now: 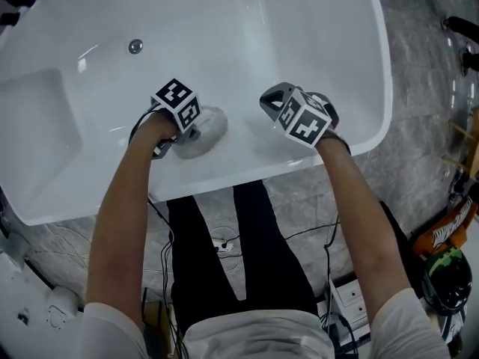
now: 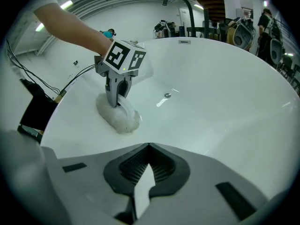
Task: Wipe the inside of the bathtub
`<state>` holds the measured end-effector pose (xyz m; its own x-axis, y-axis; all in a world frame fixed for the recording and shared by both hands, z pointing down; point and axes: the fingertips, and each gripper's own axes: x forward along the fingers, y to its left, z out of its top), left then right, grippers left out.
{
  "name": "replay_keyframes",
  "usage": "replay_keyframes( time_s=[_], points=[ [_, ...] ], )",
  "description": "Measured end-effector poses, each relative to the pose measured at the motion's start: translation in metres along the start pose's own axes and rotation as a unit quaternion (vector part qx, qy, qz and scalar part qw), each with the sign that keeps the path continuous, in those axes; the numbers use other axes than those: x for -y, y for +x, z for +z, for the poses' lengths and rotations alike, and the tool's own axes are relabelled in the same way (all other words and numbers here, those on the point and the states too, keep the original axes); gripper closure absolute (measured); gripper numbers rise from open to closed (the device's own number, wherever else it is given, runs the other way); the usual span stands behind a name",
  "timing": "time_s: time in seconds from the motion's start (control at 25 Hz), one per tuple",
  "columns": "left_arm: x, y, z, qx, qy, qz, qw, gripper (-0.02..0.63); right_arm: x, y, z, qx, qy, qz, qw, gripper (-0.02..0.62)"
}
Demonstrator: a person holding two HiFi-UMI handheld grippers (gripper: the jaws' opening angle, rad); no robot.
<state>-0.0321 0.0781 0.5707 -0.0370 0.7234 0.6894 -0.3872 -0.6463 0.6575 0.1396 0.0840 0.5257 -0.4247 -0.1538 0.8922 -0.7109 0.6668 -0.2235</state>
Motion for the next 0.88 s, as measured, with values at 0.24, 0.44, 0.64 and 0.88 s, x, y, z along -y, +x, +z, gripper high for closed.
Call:
replay_keyframes(
  time_s=[0.24, 0.44, 0.64, 0.88],
  points=[
    [-0.027, -0.016, -0.044, 0.013, -0.027, 0.001, 0.9996, 0.509, -0.023, 0.015, 0.033, -0.008, -0.021, 0.012, 1.000, 0.592],
    [-0.054, -0.026, -0.087, 0.019, -0.045, 0.011, 0.9987, 0.509, -0.045, 0.028, 0.061, -0.014, -0.038, 0.021, 0.999, 0.592],
    [-0.083, -0.038, -0.128, 0.033, -0.077, 0.013, 0.9964, 0.509, -0.065, 0.046, 0.089, -0.023, -0.055, 0.035, 0.998, 0.592],
    [-0.108, -0.051, -0.167, 0.048, -0.103, 0.014, 0.9935, 0.509, -0.088, 0.062, 0.118, -0.029, -0.071, 0.050, 0.996, 0.592]
  ],
)
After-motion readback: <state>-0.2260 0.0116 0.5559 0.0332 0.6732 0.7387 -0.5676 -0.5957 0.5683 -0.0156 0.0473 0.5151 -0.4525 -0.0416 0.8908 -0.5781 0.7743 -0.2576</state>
